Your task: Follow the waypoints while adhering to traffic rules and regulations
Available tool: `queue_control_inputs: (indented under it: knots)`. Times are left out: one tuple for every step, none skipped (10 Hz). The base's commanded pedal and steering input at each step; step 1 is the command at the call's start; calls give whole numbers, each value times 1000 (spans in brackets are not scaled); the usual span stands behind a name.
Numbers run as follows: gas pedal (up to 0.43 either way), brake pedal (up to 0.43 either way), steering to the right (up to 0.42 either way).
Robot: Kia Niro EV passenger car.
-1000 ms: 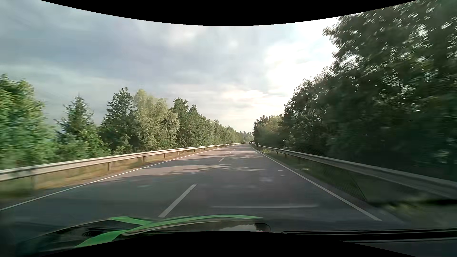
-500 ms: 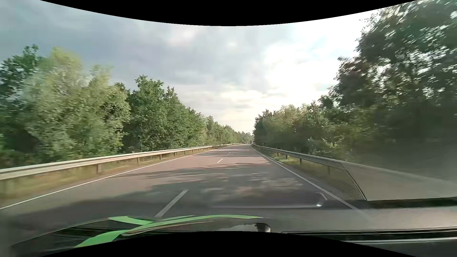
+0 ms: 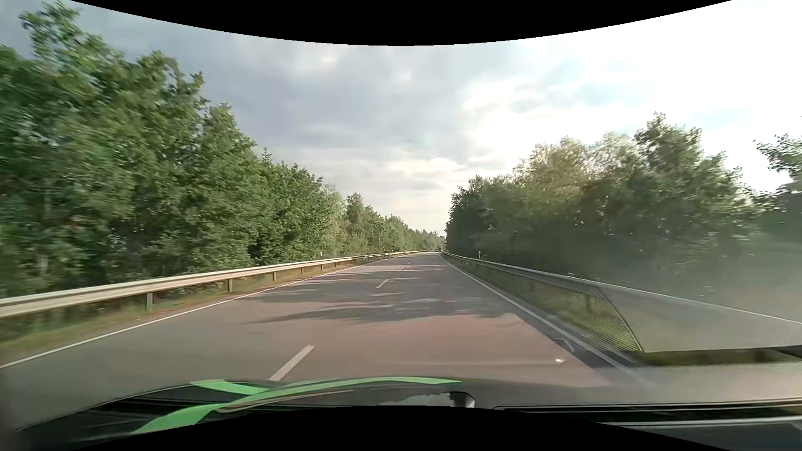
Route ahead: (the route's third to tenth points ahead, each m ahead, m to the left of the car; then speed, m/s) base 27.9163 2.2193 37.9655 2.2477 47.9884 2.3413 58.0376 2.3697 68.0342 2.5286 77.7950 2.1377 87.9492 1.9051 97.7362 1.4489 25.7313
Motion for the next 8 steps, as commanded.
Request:
queue_control_inputs:
  knots:
    - [280, 0, 1]
    - [280, 0, 1]
    - [280, 0, 1]
    - [268, 0, 1]
    - [260, 0, 1]
    - [260, 0, 1]
    - [248, 0, 1]
    - [248, 0, 1]
